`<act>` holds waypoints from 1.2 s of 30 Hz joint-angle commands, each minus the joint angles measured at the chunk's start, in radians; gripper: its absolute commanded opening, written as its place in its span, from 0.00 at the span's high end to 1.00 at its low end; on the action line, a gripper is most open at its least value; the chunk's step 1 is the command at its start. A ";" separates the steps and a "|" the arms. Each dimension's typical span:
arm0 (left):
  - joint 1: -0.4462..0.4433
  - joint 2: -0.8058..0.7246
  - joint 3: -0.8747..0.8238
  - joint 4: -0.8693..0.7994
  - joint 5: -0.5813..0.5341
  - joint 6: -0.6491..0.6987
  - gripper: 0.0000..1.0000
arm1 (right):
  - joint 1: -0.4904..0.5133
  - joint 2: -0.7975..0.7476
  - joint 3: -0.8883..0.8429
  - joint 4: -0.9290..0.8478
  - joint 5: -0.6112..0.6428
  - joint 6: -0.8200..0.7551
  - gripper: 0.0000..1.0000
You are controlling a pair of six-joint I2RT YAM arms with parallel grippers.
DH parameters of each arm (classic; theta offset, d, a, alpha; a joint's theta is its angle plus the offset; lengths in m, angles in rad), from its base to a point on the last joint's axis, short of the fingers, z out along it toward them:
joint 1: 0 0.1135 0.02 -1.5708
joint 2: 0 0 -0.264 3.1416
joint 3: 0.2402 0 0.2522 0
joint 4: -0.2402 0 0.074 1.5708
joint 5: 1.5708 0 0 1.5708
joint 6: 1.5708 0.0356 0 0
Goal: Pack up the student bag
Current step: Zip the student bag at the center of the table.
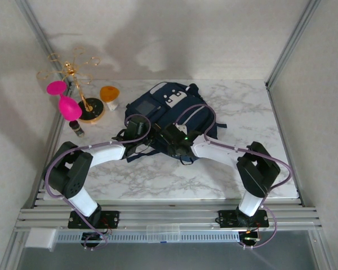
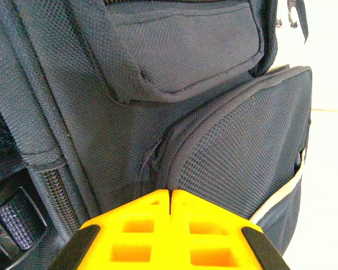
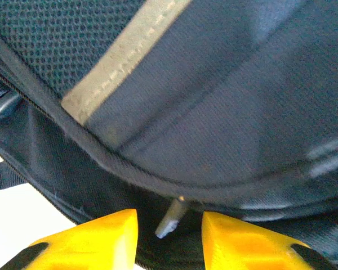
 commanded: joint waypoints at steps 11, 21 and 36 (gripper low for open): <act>-0.006 -0.010 0.024 0.008 -0.035 0.027 1.00 | -0.028 0.065 0.041 -0.027 0.083 -0.012 0.75; 0.011 -0.028 0.032 -0.039 -0.058 0.056 1.00 | -0.050 -0.044 -0.042 0.010 0.073 -0.047 0.92; 0.146 -0.070 0.129 -0.211 0.042 0.259 0.88 | -0.043 -0.277 -0.216 0.158 -0.042 -0.345 1.00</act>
